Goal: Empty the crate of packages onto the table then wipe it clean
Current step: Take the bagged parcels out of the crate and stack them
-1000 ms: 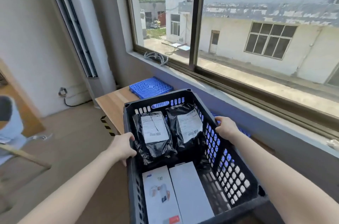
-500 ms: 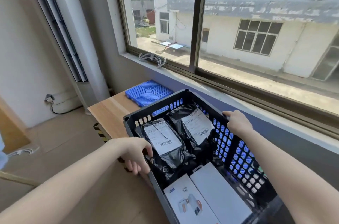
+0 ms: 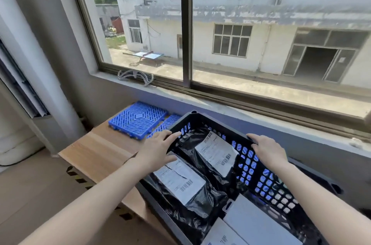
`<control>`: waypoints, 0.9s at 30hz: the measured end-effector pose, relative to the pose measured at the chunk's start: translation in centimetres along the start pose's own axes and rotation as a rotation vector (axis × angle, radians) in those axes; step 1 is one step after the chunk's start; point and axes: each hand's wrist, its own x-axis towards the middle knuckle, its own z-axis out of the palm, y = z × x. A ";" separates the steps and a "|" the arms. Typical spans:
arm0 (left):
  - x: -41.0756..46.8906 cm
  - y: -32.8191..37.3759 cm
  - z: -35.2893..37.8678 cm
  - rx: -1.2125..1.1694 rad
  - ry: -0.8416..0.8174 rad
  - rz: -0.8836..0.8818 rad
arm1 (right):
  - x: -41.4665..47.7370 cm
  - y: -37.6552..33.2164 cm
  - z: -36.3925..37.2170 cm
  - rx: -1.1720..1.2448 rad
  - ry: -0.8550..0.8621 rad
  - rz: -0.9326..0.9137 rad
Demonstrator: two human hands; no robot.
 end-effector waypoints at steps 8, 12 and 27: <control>10.6 1.5 2.4 -0.009 -0.018 0.034 | 1.0 0.8 -0.1 0.017 -0.042 -0.037; 13.6 2.9 2.9 0.037 0.043 0.131 | 2.0 0.4 -0.1 0.042 -0.051 -0.041; 18.4 3.9 1.5 0.113 -0.025 0.270 | 6.1 0.1 0.0 0.054 -0.037 -0.174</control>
